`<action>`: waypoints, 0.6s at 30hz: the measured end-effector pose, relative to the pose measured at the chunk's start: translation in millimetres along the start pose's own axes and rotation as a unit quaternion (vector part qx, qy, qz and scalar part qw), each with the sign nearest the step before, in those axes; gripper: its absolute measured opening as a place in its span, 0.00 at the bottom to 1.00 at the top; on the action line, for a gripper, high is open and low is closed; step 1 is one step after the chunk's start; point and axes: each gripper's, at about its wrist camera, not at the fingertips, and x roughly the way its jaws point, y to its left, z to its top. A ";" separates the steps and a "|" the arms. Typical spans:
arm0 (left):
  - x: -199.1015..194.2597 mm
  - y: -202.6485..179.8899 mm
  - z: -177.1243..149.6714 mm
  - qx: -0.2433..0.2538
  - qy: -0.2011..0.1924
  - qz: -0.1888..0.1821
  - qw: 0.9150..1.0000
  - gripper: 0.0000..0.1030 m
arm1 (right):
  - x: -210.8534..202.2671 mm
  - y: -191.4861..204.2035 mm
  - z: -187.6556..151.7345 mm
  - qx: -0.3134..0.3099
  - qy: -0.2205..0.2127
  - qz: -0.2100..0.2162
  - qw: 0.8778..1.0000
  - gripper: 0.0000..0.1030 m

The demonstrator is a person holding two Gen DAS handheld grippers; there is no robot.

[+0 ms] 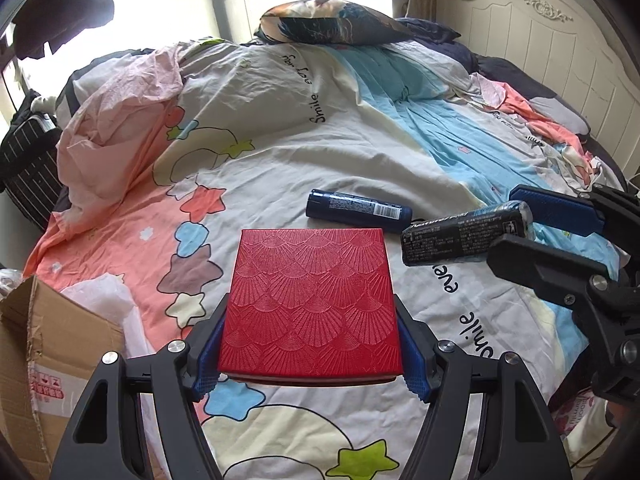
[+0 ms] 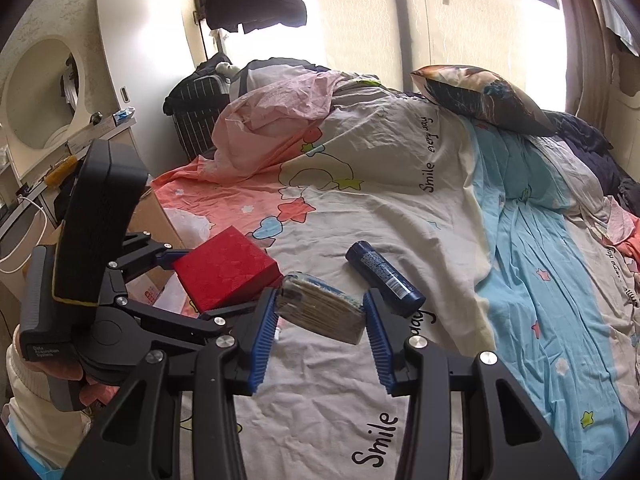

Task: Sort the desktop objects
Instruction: 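Lift the red box with the left tool while the right tool lifts the tissue pack, then carry the red box and tissue pack with both tools over the cardboard box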

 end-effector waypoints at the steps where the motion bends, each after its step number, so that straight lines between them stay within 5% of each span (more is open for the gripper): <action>1: -6.9 3.3 -1.2 -0.002 -0.004 0.003 1.000 0.71 | -1.0 6.0 1.4 -0.005 -0.001 0.000 1.000 0.39; 18: -100.8 75.9 -42.7 -0.052 -0.048 0.063 0.995 0.71 | -16.7 114.5 22.0 -0.073 -0.031 0.033 0.996 0.39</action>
